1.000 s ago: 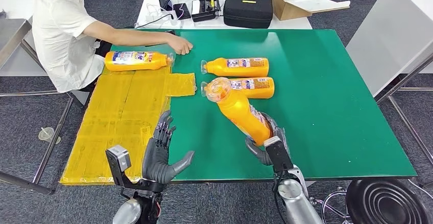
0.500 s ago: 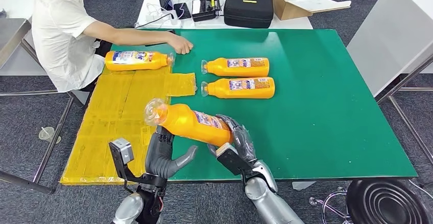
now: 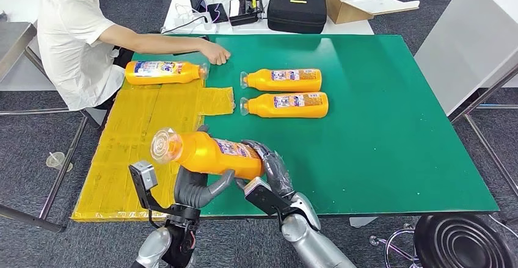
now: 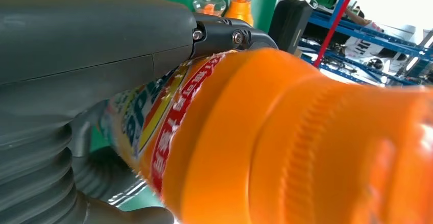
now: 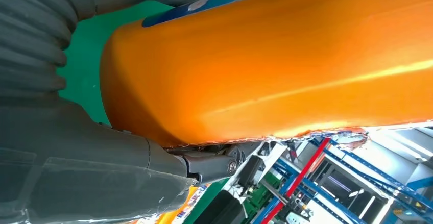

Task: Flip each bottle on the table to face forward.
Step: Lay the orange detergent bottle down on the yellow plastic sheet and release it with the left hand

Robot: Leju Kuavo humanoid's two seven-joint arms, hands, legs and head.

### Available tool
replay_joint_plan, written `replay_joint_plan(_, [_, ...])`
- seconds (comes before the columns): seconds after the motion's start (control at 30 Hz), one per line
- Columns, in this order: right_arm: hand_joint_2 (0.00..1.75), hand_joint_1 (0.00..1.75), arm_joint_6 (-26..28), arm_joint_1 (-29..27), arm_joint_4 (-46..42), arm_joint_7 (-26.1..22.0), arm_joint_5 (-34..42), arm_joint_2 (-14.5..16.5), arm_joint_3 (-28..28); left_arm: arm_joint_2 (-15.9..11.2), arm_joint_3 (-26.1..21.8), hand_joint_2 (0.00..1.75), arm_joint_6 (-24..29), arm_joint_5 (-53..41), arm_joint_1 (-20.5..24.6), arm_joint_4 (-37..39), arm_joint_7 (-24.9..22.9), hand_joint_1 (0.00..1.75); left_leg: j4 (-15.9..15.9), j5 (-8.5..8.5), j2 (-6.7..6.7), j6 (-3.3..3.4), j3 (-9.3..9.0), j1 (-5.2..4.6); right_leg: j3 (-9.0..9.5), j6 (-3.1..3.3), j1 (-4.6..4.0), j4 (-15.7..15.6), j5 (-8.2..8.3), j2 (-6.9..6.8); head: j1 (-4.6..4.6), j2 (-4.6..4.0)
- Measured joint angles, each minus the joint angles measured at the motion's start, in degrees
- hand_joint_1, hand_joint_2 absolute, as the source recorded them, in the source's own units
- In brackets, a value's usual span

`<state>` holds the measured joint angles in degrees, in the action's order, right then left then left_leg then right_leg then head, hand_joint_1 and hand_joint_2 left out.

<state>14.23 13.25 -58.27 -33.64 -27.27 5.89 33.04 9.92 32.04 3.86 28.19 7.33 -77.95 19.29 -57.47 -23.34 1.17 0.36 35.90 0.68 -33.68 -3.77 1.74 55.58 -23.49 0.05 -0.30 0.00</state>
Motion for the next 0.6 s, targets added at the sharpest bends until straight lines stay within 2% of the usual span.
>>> replay_joint_plan(0.4, [1.75, 1.75, 0.0, 1.7, 0.0, -0.4, 4.1, 1.1, 5.2, 1.4, -1.7, 1.75, -0.6, 8.2, 2.6, 1.7, 0.5, 0.0, 0.0, 0.0, 0.0, 0.01, 0.03, -0.01, -0.03, 0.0, 0.01, 0.0, 0.0, 0.0, -0.01, 0.0])
replay_joint_plan(0.43, [1.75, 1.75, -0.1, 1.8, 0.1, -0.4, 4.3, 1.1, 5.5, 1.5, -1.9, 1.75, -0.6, 8.6, 2.7, 1.8, 0.6, 0.21, 0.0, 0.0, 0.01, 0.01, 0.03, -0.01, -0.03, 0.0, 0.01, 0.0, 0.0, 0.0, -0.01, 0.0])
replay_joint_plan(0.5, [1.75, 1.68, -0.1, 2.0, 0.3, -0.4, 5.0, 1.3, 6.1, 1.8, -2.1, 1.75, -0.5, 9.1, 3.0, 2.1, 0.8, 1.02, 0.0, 0.0, 0.0, 0.0, 0.03, -0.01, -0.03, 0.0, 0.01, 0.0, 0.0, 0.0, -0.01, 0.0])
replay_joint_plan(0.53, [1.75, 1.31, -0.1, 2.1, 0.4, -0.4, 5.4, 1.3, 6.3, 1.9, -2.2, 1.75, -0.5, 9.4, 3.1, 2.3, 1.1, 1.46, 0.0, 0.0, -0.01, 0.0, 0.03, -0.01, -0.03, 0.0, 0.01, 0.0, 0.0, 0.01, -0.01, 0.0])
replay_joint_plan(0.57, [1.75, 0.95, -0.1, 2.2, 0.6, -0.4, 5.8, 1.4, 6.5, 2.0, -2.3, 1.75, -0.5, 9.6, 3.2, 2.5, 1.5, 1.69, 0.0, 0.0, -0.01, 0.0, 0.03, -0.01, -0.04, 0.0, 0.01, 0.0, 0.0, 0.01, -0.01, 0.0])
replay_joint_plan(0.6, [1.75, 0.51, -0.2, 2.3, 0.8, -0.4, 6.1, 1.4, 6.7, 2.1, -2.4, 1.75, -0.6, 9.8, 3.2, 2.6, 1.8, 1.75, 0.0, 0.0, -0.01, 0.0, 0.03, -0.01, -0.04, 0.0, 0.01, 0.0, 0.0, 0.01, -0.01, 0.0])
